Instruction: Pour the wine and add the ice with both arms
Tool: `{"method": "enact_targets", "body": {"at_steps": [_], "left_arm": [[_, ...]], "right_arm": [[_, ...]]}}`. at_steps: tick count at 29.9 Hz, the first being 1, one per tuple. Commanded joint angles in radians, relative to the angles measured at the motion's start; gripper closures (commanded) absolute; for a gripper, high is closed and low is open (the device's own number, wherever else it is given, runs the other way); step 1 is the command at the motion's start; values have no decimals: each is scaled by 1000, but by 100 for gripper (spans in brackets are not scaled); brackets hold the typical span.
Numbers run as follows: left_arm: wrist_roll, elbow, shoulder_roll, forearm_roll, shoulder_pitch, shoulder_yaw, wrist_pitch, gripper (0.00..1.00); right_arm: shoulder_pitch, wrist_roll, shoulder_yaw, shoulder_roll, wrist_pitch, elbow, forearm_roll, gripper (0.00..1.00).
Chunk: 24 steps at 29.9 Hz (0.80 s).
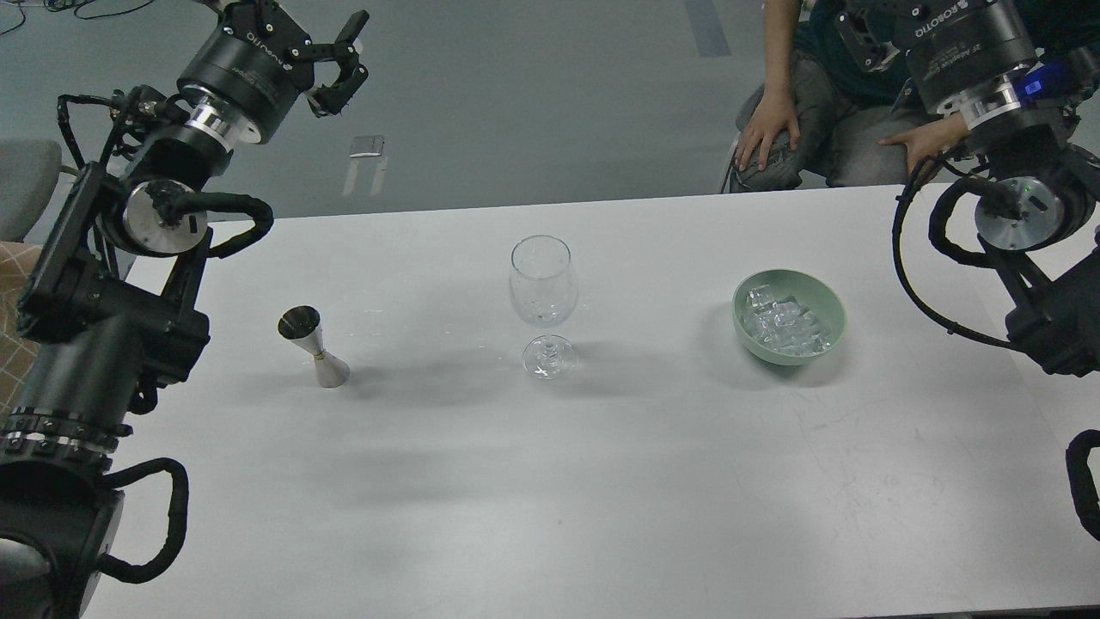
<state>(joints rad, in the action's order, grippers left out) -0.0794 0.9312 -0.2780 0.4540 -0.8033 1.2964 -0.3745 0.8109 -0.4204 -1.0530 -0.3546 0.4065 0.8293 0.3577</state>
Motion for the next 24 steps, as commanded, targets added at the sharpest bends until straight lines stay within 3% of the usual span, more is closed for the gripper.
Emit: {"method": "enact_targets", "body": {"at_steps": [1, 11, 24], "left_arm": [[1, -3, 0, 0, 0, -6, 0, 2], [3, -75, -20, -3, -43, -28, 11, 2], [-26, -155, -12, -15, -71, -28, 43, 2]], "right_arm": [[-32, 0, -16, -1, 0, 5, 0, 0], [-38, 2, -21, -7, -14, 5, 1, 0], [-38, 9, -15, -32, -17, 11, 6, 0]]}}
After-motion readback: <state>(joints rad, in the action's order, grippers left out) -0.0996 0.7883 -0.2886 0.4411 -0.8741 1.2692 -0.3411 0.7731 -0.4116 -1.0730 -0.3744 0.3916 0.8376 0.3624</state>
